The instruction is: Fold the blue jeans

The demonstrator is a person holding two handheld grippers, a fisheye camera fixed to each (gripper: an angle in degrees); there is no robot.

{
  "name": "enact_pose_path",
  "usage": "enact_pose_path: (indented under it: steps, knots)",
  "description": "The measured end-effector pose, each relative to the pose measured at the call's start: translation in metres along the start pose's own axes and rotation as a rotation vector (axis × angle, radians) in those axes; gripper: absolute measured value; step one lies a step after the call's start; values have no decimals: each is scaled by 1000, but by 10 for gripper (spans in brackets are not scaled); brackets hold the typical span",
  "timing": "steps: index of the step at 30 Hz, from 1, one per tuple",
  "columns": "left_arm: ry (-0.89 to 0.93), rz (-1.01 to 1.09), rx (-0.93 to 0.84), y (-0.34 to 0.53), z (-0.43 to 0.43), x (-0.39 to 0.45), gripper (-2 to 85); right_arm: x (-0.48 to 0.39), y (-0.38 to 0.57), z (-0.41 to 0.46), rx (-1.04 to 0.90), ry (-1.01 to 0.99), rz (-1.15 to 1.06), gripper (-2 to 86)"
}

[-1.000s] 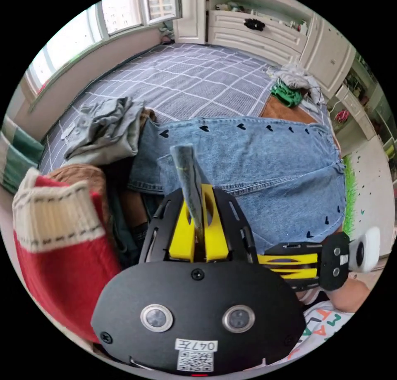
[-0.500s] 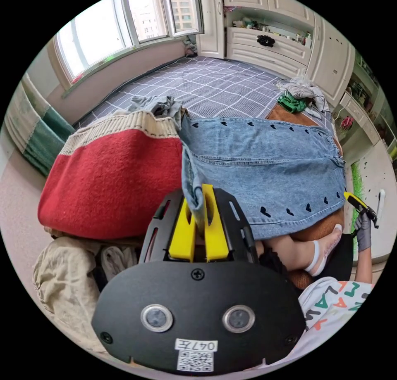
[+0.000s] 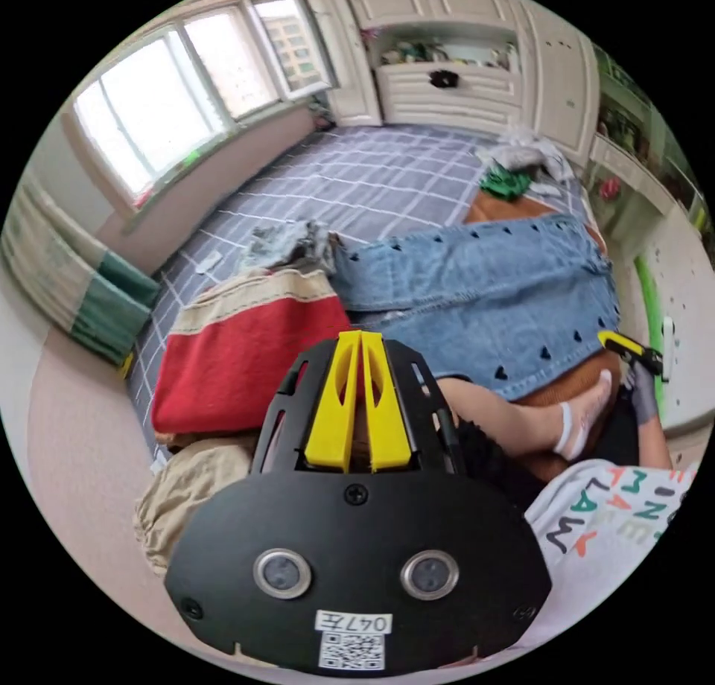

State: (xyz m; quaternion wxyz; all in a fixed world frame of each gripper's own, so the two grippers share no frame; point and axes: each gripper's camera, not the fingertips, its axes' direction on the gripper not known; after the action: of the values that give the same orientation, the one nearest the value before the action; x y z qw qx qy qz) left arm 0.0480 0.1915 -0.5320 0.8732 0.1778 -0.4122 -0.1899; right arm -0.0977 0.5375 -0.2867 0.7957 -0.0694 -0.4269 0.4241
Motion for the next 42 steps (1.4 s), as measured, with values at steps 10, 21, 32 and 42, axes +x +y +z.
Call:
enact_pose_path:
  steps: [10,21,32,42]
  knots:
    - [-384,80,-318,-57,119,15,-8,3,38,-29,31,39,40,0]
    - [170,-74,190,-3,2,-54,-8,50,113,-114,323,293,321,13]
    - [194,-219,120,99,58,-136,-5,89,183,-129,320,350,474,10]
    - [275,-450,120,206,103,-194,66,86,172,-69,268,190,419,21]
